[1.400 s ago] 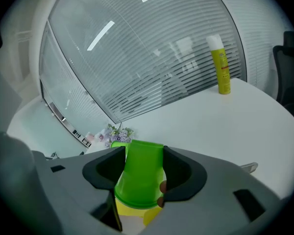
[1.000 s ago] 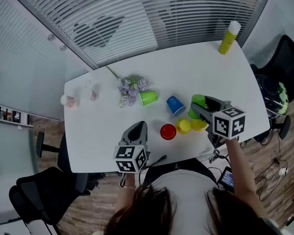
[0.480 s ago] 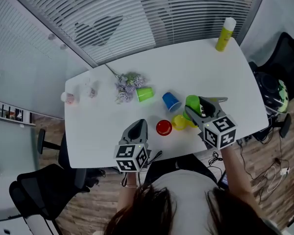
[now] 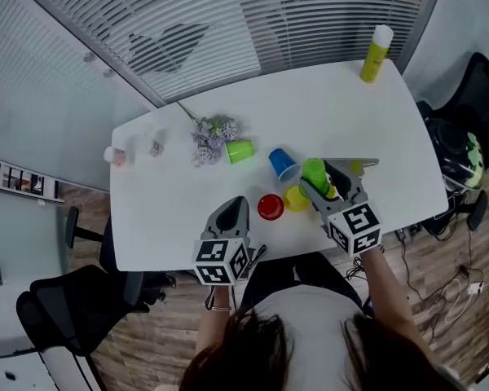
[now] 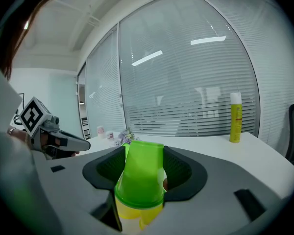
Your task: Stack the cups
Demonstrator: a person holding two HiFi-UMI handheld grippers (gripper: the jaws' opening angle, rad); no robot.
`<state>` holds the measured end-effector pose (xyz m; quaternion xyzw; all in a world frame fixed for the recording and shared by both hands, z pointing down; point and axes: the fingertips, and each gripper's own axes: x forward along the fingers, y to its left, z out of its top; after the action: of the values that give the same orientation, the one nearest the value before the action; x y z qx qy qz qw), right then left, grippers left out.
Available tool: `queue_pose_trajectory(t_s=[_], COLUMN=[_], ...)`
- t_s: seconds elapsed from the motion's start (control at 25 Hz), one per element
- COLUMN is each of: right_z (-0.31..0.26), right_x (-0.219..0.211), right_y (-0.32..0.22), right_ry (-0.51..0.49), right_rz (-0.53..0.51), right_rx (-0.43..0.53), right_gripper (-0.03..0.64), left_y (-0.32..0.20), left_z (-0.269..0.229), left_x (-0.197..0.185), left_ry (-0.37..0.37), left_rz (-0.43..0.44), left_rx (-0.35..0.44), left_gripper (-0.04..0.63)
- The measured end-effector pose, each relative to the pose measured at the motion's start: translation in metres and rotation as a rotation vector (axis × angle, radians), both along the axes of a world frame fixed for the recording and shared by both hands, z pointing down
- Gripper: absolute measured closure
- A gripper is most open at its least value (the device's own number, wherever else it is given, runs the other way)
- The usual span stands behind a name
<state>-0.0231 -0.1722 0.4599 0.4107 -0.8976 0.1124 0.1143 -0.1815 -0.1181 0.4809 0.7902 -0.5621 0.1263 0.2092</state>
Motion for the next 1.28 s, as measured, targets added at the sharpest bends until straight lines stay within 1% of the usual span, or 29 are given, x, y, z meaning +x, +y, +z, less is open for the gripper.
queue_pose_trajectory(t_s=[0.36,0.6,0.88,1.04,1.28], right_z=[0.009,0.015,0.011,0.011,0.017], right_x=[-0.002,-0.002,-0.003,-0.003,0.000], right_y=[0.009,0.013,0.020,0.026,0.032], right_ry=[-0.002,0.025,0.022,0.034,0.055], right_rz=[-0.041,-0.055,-0.063,-0.072,-0.081], right_rx=[0.063,0.098,0.122,0.143,0.149], right_gripper=[0.353,0.350,0.350,0.350,0.350], left_y=[0.006,0.009,0.013,0.016,0.021], left_z=[-0.005,-0.007,-0.010,-0.011,-0.012], left_x=[0.009,0.014,0.018,0.021,0.022], left_ry=[-0.014,-0.024,-0.029,-0.031,-0.034], left_rz=[-0.009,-0.011,-0.016,-0.017,-0.021], left_rx=[0.011,0.020,0.031,0.037,0.046], left_gripper=[0.574,0.574,0.574,0.574,0.574])
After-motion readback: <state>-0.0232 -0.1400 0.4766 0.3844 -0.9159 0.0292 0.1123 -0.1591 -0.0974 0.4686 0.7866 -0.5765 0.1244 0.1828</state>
